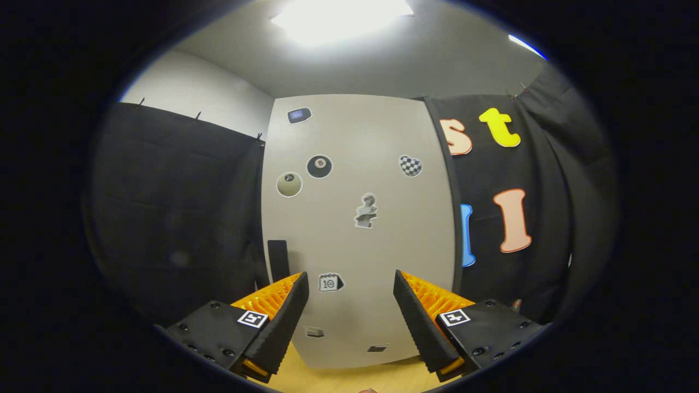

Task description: Open the shoe cabinet door, grab the shoes and put them into the shoe cabinet, then close the shoe cabinet door.

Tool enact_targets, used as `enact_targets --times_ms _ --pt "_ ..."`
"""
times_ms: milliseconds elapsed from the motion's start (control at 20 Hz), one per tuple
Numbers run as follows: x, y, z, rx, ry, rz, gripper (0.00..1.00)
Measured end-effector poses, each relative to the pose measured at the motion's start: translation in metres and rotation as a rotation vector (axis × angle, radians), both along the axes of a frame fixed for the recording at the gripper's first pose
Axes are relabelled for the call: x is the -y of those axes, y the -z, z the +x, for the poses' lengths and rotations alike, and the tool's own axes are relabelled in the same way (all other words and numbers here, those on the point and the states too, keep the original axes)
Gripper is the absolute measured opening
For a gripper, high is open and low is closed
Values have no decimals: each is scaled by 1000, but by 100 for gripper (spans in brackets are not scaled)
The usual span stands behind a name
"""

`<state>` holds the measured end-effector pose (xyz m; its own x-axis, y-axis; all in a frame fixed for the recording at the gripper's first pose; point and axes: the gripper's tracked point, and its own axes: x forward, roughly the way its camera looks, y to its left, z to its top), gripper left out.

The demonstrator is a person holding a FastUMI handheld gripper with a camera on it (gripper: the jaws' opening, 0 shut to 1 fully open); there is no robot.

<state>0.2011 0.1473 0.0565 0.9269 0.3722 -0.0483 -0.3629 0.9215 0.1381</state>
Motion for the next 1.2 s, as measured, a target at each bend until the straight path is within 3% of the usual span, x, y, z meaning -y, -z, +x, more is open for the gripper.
enact_targets --times_ms 300,750,900,1200 --pt "92 11 -25 -26 183 -97 98" --pt "175 34 -56 -35 400 -177 98" --pt "187 47 -70 -28 440 -190 98" --pt "195 67 -81 -63 446 -166 98"
